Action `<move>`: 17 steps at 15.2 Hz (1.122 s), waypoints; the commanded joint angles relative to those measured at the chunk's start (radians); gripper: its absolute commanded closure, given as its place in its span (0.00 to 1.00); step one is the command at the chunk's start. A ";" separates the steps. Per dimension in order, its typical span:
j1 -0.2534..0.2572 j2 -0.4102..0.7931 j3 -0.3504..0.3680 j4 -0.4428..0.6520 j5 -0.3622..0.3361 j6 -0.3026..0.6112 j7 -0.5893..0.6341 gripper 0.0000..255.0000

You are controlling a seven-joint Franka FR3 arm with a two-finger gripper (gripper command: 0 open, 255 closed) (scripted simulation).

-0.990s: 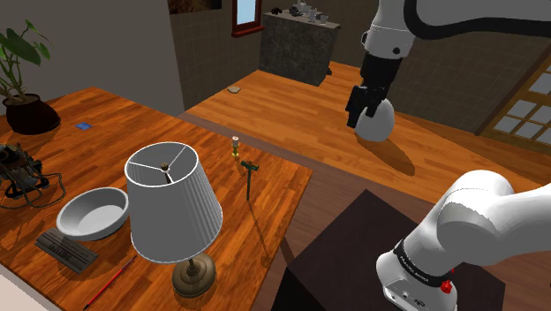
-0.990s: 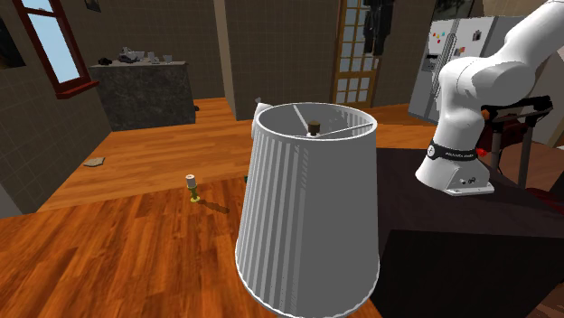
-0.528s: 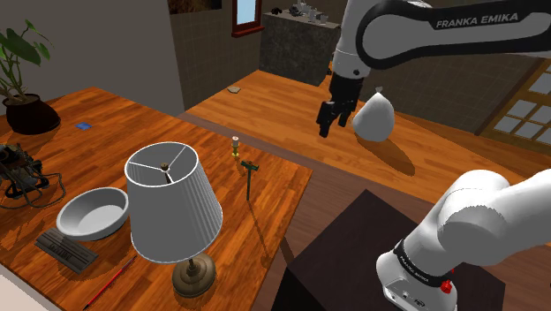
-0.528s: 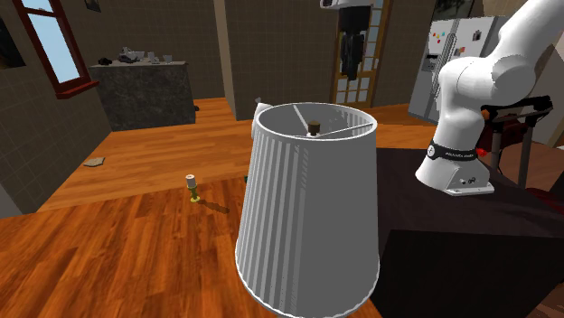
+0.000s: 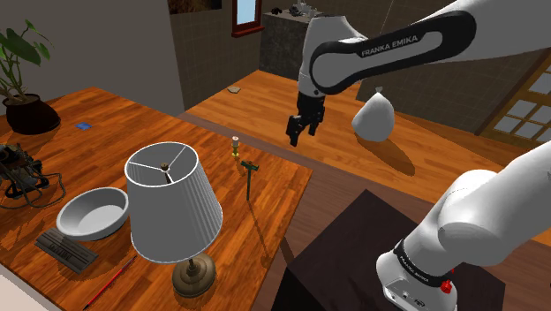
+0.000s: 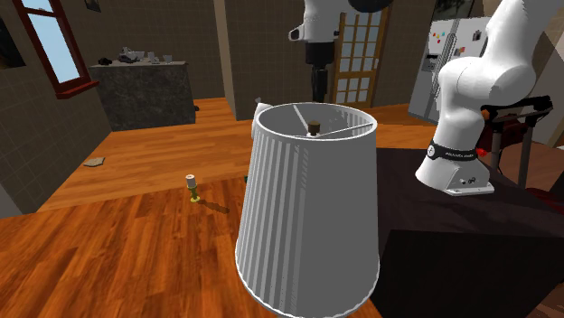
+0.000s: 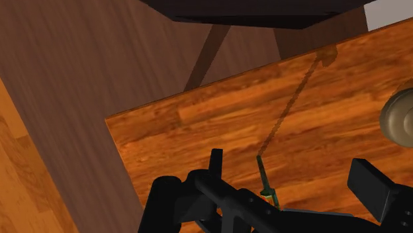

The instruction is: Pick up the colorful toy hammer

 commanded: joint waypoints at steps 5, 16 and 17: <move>0.010 0.230 0.016 0.101 -0.009 0.138 0.013 0.00; 0.035 0.658 0.026 0.412 -0.046 0.271 0.034 0.00; 0.038 0.697 0.026 0.448 -0.049 0.275 0.035 0.00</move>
